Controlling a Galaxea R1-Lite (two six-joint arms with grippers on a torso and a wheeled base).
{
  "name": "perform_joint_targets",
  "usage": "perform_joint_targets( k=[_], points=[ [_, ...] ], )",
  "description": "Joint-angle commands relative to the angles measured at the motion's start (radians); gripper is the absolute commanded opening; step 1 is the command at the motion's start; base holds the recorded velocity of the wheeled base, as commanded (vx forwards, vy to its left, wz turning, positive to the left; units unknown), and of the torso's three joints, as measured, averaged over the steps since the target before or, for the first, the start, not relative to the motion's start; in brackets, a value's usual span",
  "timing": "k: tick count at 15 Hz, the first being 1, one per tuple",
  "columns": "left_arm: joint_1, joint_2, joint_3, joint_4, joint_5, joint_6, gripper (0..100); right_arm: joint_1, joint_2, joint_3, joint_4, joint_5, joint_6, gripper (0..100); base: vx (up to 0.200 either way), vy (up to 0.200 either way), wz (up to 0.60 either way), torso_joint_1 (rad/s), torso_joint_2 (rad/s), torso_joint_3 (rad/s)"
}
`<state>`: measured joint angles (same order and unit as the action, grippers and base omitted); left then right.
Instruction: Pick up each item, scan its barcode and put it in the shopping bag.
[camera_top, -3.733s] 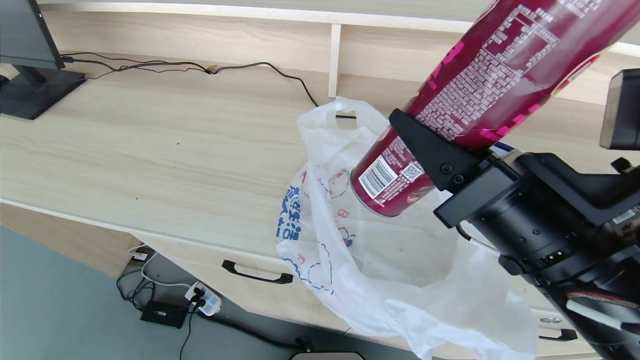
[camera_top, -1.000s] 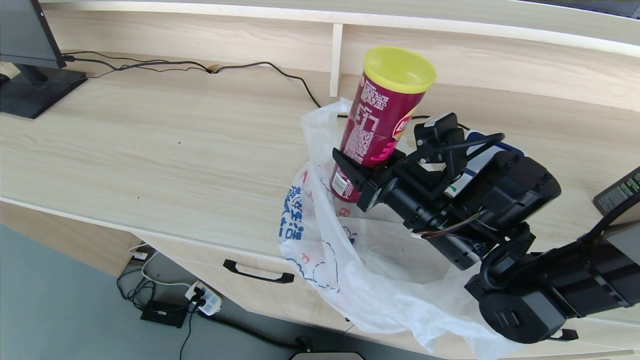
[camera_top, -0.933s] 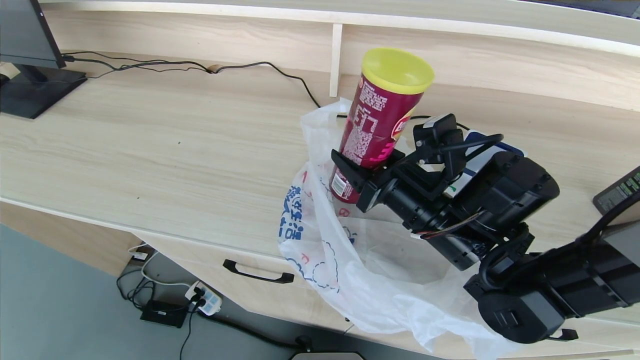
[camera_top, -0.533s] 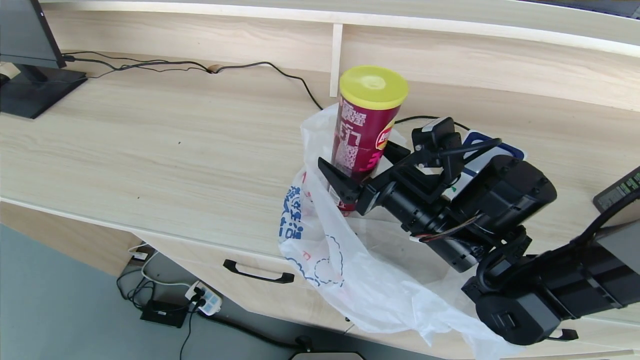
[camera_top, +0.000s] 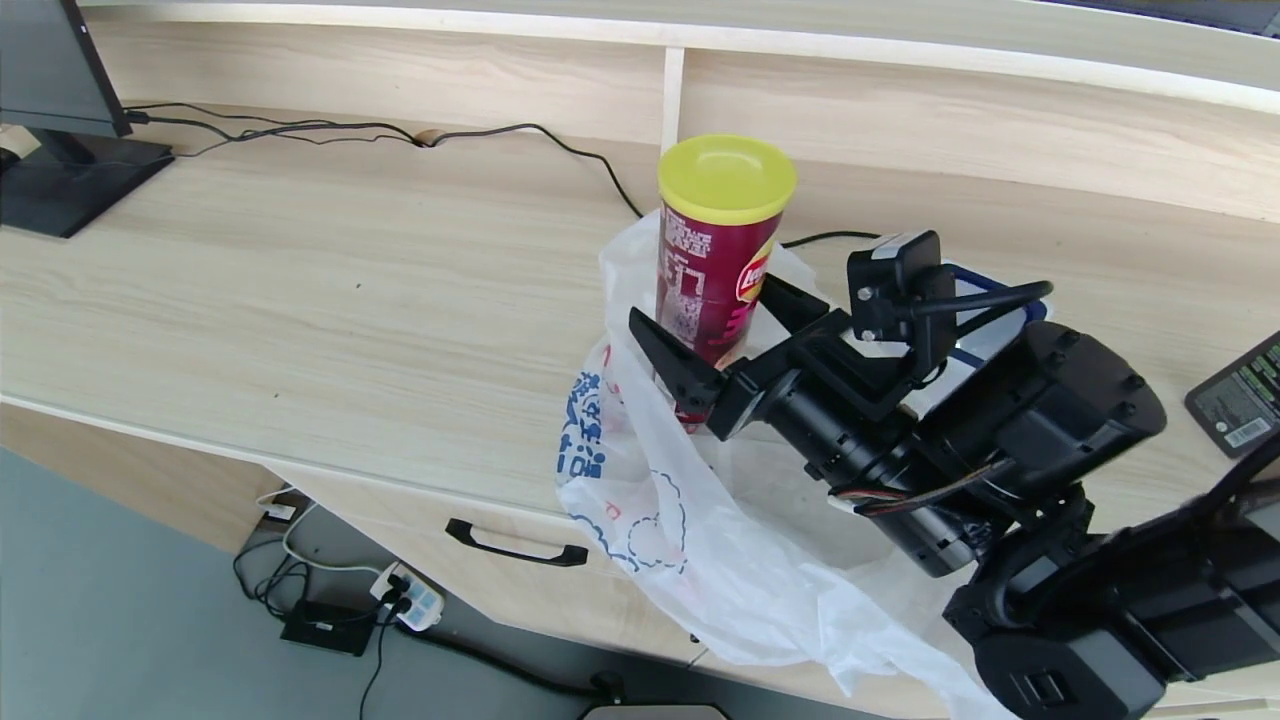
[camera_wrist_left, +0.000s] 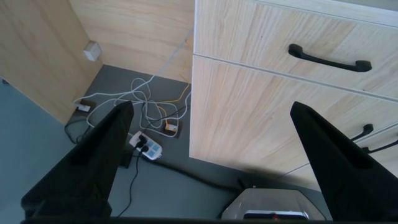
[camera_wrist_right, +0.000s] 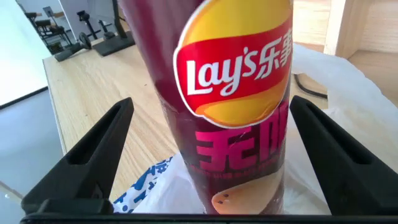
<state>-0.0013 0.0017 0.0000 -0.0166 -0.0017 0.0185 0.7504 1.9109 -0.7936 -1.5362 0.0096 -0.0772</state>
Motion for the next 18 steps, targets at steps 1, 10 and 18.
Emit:
perform_joint_targets(
  k=[1, 10, 18],
  points=[
    [0.000, 0.000, 0.000, 0.000, 0.000, 0.000, 100, 0.004, -0.050, 0.024, -0.001, 0.001, -0.001, 100, 0.000, 0.000, 0.00, 0.000, 0.00, 0.000],
    [0.000, 0.000, 0.000, 0.000, 0.000, 0.000, 100, -0.074, -0.311, 0.344, -0.035, -0.005, -0.018, 100, 0.000, 0.000, 0.00, 0.000, 0.00, 0.000],
    [0.000, 0.000, 0.000, 0.000, 0.000, 0.000, 100, 0.004, -0.581, 0.346, -0.013, -0.014, -0.065, 100, 0.000, 0.000, 0.00, 0.000, 0.00, 0.000]
  ],
)
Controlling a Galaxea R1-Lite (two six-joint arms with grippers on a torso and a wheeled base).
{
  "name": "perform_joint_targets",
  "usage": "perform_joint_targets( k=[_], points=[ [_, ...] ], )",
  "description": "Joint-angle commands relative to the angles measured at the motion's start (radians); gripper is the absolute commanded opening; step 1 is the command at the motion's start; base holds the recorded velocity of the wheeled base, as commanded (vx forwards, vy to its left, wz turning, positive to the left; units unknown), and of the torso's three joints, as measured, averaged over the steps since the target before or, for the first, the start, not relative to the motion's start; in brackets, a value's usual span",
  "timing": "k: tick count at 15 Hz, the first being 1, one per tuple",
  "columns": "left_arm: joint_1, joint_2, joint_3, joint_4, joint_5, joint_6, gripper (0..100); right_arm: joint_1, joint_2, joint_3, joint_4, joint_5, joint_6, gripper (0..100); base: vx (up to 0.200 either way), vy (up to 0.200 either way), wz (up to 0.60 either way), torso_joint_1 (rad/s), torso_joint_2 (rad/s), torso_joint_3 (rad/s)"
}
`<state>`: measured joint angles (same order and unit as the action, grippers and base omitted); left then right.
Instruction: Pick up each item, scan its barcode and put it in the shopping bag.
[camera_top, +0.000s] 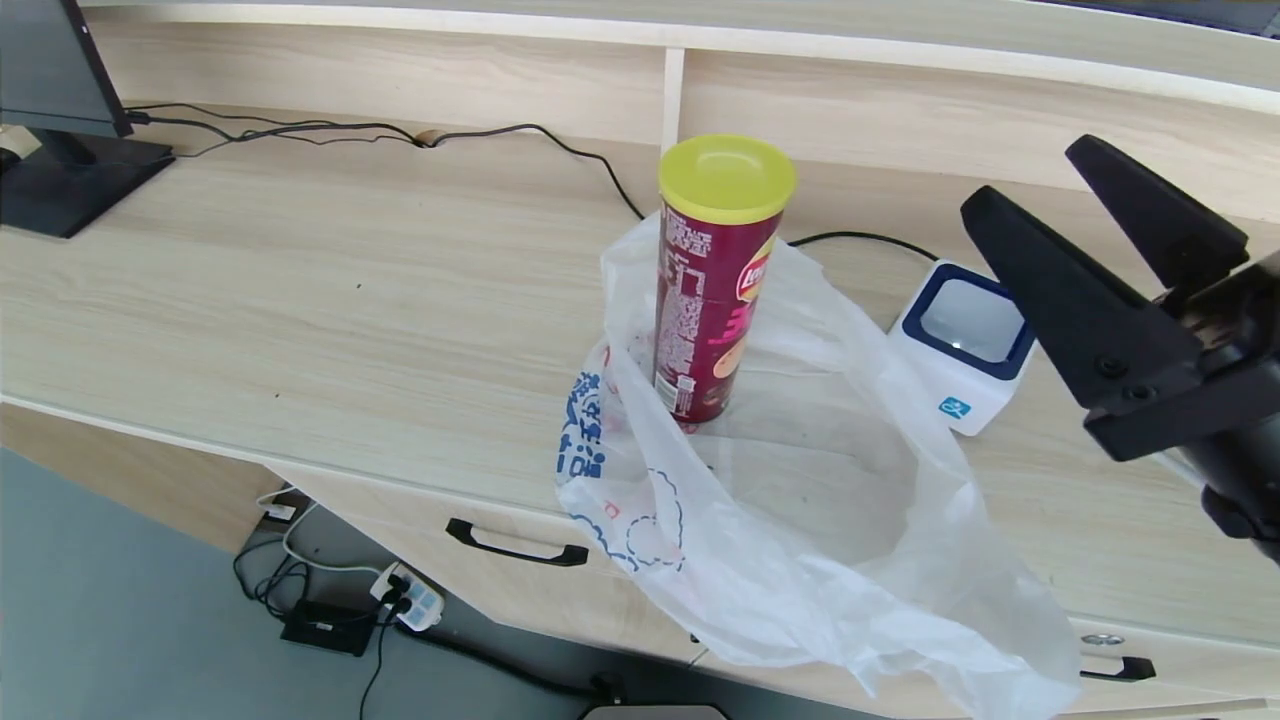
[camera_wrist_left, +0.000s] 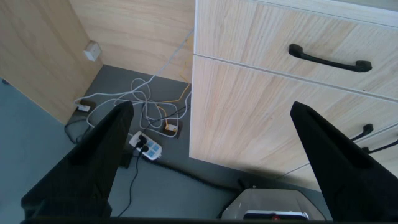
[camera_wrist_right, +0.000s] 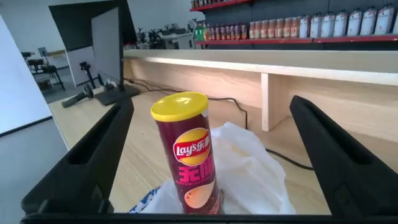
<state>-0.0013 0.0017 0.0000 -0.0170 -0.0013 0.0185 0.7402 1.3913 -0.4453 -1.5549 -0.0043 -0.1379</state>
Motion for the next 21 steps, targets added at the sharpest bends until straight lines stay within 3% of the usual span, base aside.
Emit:
perform_joint_targets(
  k=[1, 5, 10, 12, 14, 16, 19, 21],
  points=[
    [0.000, 0.000, 0.000, -0.001, 0.000, 0.000, 100, 0.015, -0.077, 0.000, 0.032, 0.003, -0.009, 100, 0.000, 0.000, 0.00, 0.000, 0.00, 0.000],
    [0.000, 0.000, 0.000, 0.000, 0.000, 0.000, 100, 0.015, -0.118, 0.036, 0.113, 0.006, -0.003, 100, 0.000, 0.000, -0.60, 0.002, 0.00, 0.002],
    [0.000, 0.000, 0.000, 0.000, 0.000, 0.000, 100, 0.019, -0.123, 0.093, 0.119, 0.000, -0.012, 100, 0.000, 0.000, -0.60, 0.004, 0.00, 0.004],
    [0.000, 0.000, 0.000, 0.000, 0.000, 0.000, 100, 0.019, -0.193, 0.171, 0.118, -0.089, -0.039, 100, 0.000, 0.000, 0.00, 0.000, 0.00, 0.000],
    [0.000, 0.000, 0.000, 0.000, 0.000, 0.000, 100, 0.016, -0.351, 0.373, 0.128, -0.253, -0.078, 100, 0.000, 0.000, 0.00, 0.000, 0.00, 0.000],
    [0.000, 0.000, 0.000, 0.000, 0.000, 0.000, 100, 0.011, -0.515, 0.439, 0.314, -0.269, -0.072, 100, 0.000, 0.000, 0.00, 0.000, 0.00, 0.000],
    [0.000, 0.000, 0.000, 0.000, 0.000, 0.000, 100, 0.008, -0.888, 0.407, 0.869, -0.275, 0.000, 100, 0.000, 0.000, 0.00, 0.000, 0.00, 0.000],
    [0.000, 0.000, 0.000, 0.000, 0.000, 0.000, 100, 0.008, -1.038, 0.370, 1.093, -0.276, 0.023, 100, 0.000, 0.000, 0.00, 0.000, 0.00, 0.000]
  ],
)
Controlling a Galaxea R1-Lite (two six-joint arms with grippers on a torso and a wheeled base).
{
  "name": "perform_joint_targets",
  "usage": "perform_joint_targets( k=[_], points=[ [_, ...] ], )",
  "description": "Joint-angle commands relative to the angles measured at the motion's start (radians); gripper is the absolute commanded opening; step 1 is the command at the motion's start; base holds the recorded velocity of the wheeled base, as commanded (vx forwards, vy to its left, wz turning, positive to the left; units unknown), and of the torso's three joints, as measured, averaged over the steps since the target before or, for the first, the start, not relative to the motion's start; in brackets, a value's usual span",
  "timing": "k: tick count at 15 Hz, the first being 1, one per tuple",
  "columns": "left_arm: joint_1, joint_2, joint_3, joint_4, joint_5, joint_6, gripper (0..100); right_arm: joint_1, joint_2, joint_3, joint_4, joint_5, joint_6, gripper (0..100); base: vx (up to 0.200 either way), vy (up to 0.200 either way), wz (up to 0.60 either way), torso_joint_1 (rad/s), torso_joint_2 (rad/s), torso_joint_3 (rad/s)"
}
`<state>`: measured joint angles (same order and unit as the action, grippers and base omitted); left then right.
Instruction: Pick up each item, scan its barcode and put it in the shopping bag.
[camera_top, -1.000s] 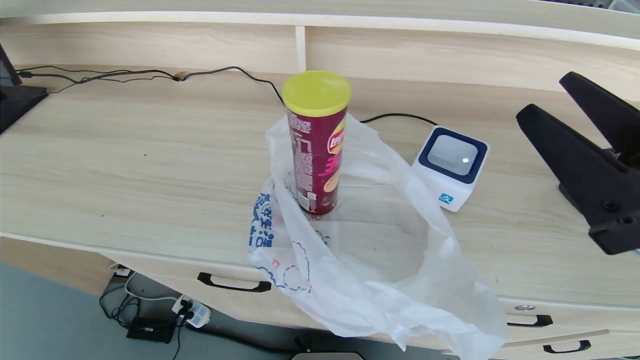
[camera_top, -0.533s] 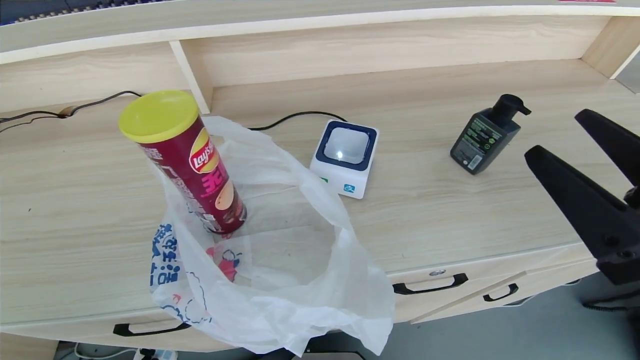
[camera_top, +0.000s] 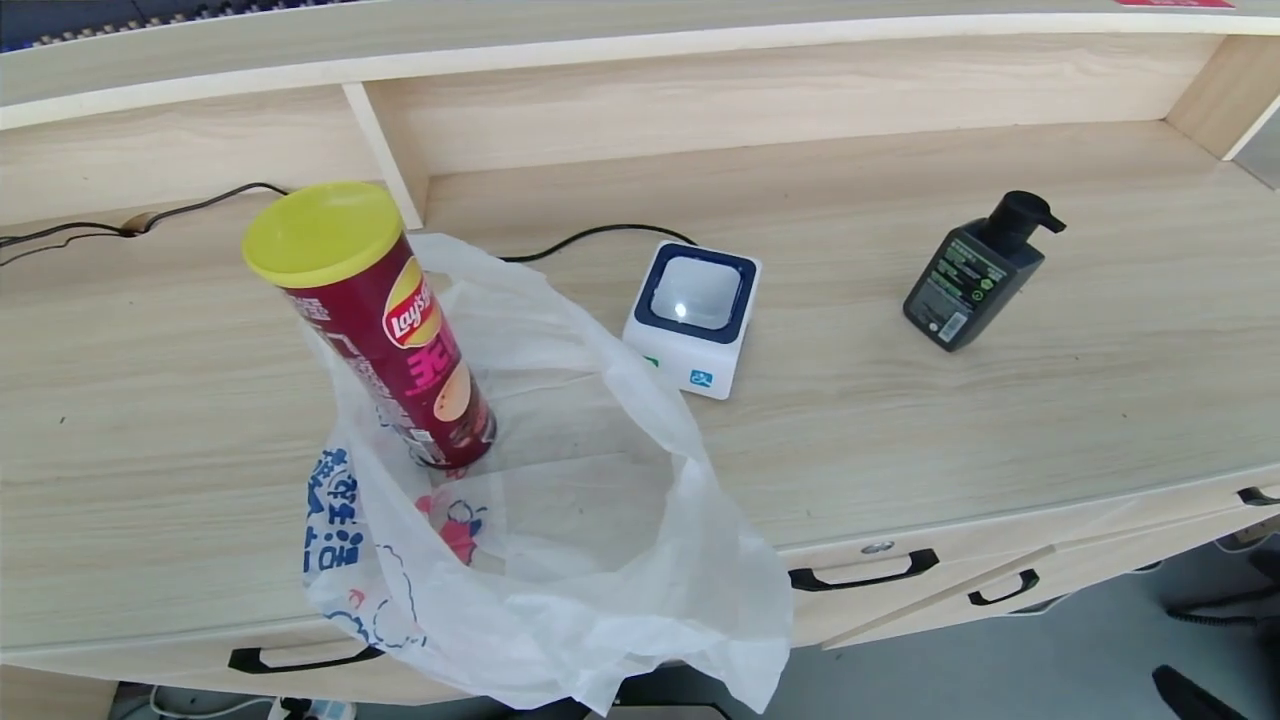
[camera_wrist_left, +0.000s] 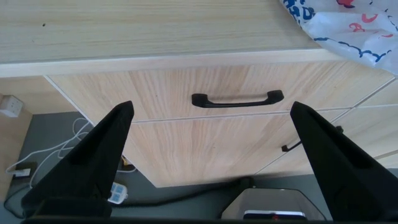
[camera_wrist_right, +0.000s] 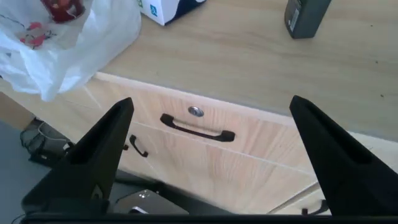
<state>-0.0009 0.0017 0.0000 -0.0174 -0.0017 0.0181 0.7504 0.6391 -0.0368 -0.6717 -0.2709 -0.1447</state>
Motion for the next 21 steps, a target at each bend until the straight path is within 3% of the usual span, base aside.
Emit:
perform_joint_targets(
  k=[1, 4, 7, 9, 10, 12, 13, 14, 17, 21],
  points=[
    [-0.001, 0.000, 0.000, 0.001, 0.000, 0.000, 100, 0.000, -0.314, -0.091, 0.284, -0.008, 0.068, 100, 0.000, 0.000, 0.00, 0.000, 0.00, 0.000],
    [-0.001, 0.000, 0.000, 0.001, 0.000, 0.000, 100, 0.000, -0.208, -0.212, 0.287, -0.008, 0.119, 100, 0.000, 0.000, 0.00, 0.000, 0.00, 0.000],
    [-0.001, 0.000, 0.000, -0.001, 0.000, 0.000, 100, -0.014, 0.016, -0.416, 0.248, -0.008, 0.142, 100, 0.000, 0.000, 0.00, 0.000, 0.00, 0.000],
    [-0.001, 0.000, 0.000, -0.001, 0.000, 0.000, 100, -0.224, 0.214, -0.505, 0.092, -0.002, 0.192, 100, 0.000, 0.000, 0.00, 0.000, 0.00, 0.000],
    [-0.001, 0.000, 0.000, 0.001, 0.000, 0.000, 100, -0.410, 0.355, -0.545, -0.065, 0.071, 0.223, 100, 0.000, 0.000, 0.00, 0.000, 0.00, 0.000],
    [-0.001, 0.000, 0.000, 0.001, 0.000, 0.000, 100, -0.658, 0.462, -0.542, -0.178, 0.366, 0.200, 100, 0.000, 0.000, 0.00, 0.000, 0.00, 0.000],
    [-0.001, 0.000, 0.000, 0.001, 0.000, 0.000, 100, -0.732, 0.481, -0.546, -0.189, 0.489, 0.181, 100, 0.000, 0.000, 0.00, 0.000, 0.00, 0.000],
    [-0.001, 0.000, 0.000, 0.001, 0.000, 0.000, 100, -0.763, 0.499, -0.557, -0.192, 0.585, 0.177, 100, 0.000, 0.000, 0.00, 0.000, 0.00, 0.000],
    [-0.001, 0.000, 0.000, 0.001, 0.000, 0.000, 100, -0.761, 0.536, -0.499, -0.218, 0.595, 0.197, 100, 0.000, 0.000, 0.00, 0.000, 0.00, 0.000],
    [-0.001, 0.000, 0.000, 0.001, 0.000, 0.000, 100, -0.727, 0.674, -0.430, -0.468, 0.654, 0.197, 100, 0.000, 0.000, 0.00, 0.000, 0.00, 0.000]
  ],
)
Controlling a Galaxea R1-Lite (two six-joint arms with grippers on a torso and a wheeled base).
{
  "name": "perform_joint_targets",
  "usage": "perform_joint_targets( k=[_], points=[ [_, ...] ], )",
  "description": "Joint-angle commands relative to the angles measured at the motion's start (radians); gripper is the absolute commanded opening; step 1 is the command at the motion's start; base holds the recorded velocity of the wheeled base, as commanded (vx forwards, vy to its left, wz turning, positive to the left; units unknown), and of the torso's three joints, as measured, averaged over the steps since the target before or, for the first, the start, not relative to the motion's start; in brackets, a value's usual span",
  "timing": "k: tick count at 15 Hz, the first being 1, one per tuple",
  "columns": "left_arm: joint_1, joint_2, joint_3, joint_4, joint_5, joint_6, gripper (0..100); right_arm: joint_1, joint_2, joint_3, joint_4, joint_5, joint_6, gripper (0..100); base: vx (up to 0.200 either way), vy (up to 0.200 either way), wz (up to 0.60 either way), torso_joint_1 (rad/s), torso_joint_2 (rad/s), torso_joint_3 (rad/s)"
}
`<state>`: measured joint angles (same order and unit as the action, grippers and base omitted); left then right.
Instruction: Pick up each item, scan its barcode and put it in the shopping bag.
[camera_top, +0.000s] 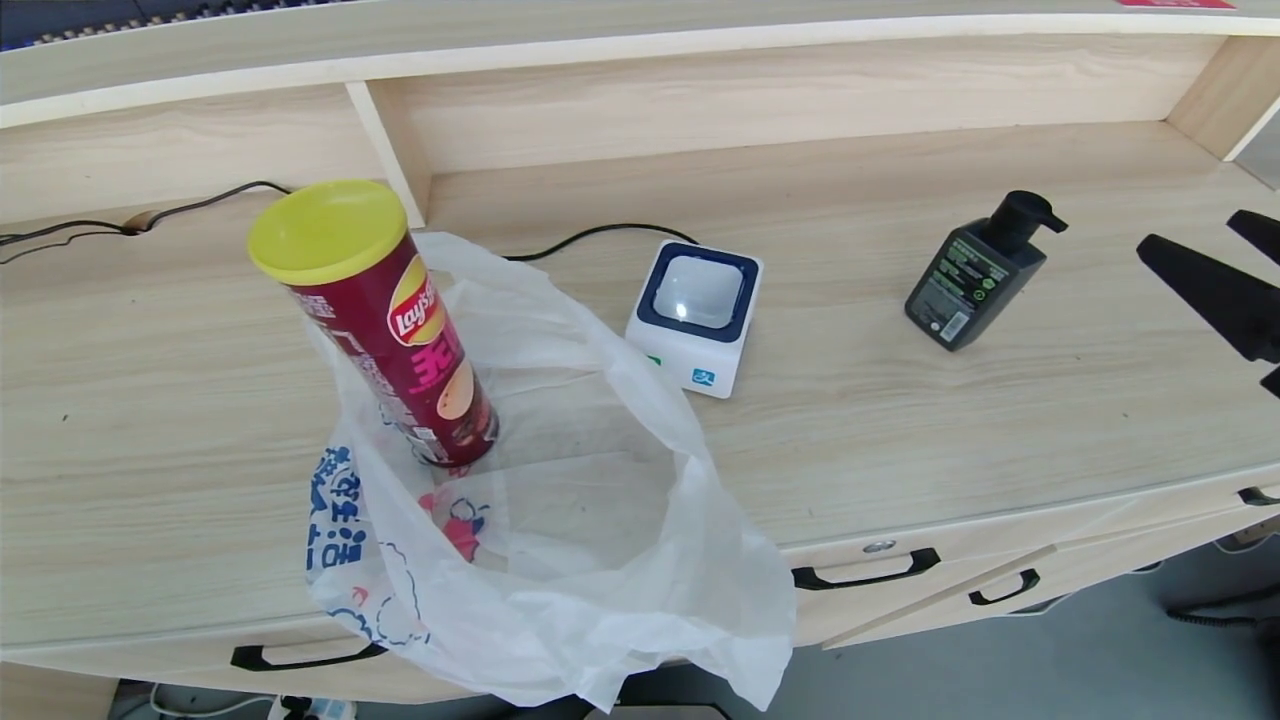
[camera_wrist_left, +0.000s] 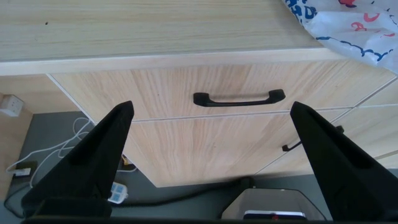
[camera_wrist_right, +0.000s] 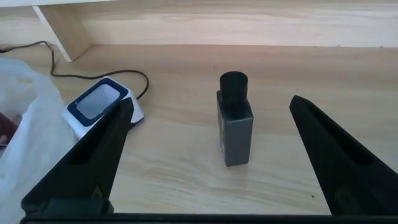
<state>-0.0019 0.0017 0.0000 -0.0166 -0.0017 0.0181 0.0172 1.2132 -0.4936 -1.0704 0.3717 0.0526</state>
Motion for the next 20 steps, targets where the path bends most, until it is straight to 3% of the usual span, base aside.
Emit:
perform_joint_targets(
  k=[1, 7, 20],
  points=[
    [0.000, 0.000, 0.000, 0.000, 0.000, 0.000, 100, 0.004, 0.114, 0.032, -0.077, 0.012, 0.000, 100, 0.000, 0.000, 0.00, 0.000, 0.00, 0.000],
    [0.000, 0.000, 0.000, 0.000, 0.000, 0.000, 100, 0.001, 0.218, 0.058, -0.109, 0.012, 0.007, 100, 0.000, 0.000, 0.00, 0.000, 0.00, 0.000],
    [0.000, 0.000, 0.000, -0.002, 0.000, 0.000, 100, 0.009, 0.525, -0.168, -0.238, 0.015, 0.004, 100, 0.000, 0.000, 0.00, 0.000, 0.00, 0.000]
  ],
)
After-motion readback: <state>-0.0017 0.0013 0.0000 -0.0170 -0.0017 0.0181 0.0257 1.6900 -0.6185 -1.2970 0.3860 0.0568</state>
